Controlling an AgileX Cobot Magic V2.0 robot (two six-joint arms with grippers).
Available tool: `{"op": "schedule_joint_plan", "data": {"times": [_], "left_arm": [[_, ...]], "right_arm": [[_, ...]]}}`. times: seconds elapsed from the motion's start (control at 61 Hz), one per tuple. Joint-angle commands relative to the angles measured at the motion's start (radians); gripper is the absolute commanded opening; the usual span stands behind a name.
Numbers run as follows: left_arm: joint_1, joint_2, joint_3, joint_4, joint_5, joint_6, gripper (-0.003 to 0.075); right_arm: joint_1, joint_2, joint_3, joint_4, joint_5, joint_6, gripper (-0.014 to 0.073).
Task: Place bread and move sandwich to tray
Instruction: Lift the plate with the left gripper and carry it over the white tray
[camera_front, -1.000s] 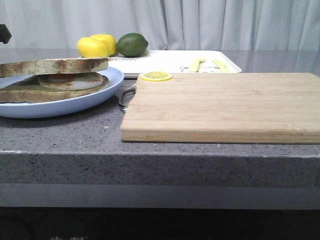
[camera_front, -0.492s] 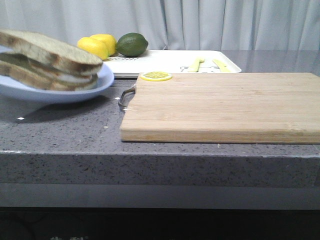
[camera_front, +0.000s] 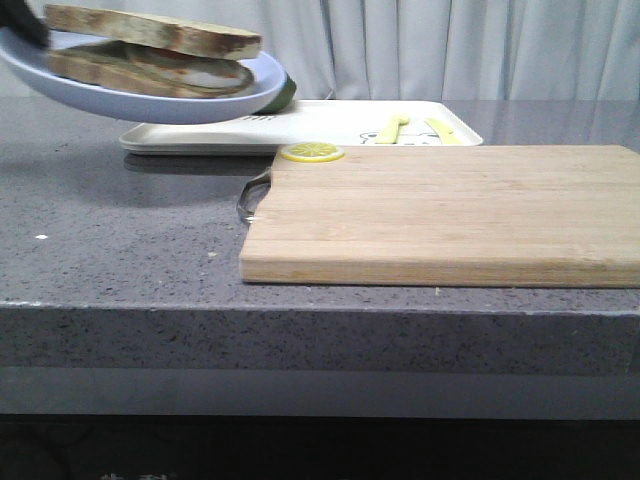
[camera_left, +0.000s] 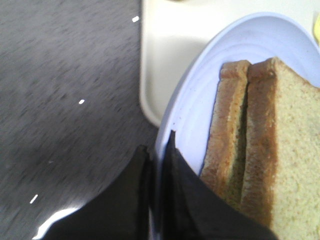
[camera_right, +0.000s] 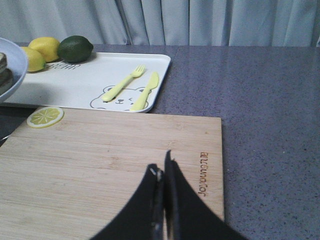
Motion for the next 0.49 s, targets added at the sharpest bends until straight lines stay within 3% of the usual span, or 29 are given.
{"op": "schedule_joint_plan", "data": {"times": [0.0, 0.475], "left_arm": [[-0.036, 0.038, -0.159, -0.099, -0.017, -0.066, -0.002], [-0.128, 0.558, -0.943, -0.099, 0.171, -0.244, -0.002]], "right_arm": [[-0.004, 0.004, -0.026, 0.0, -0.081, 0.001, -0.0062], [-0.004, 0.004, -0.026, 0.0, -0.081, 0.001, -0.0062]]}}
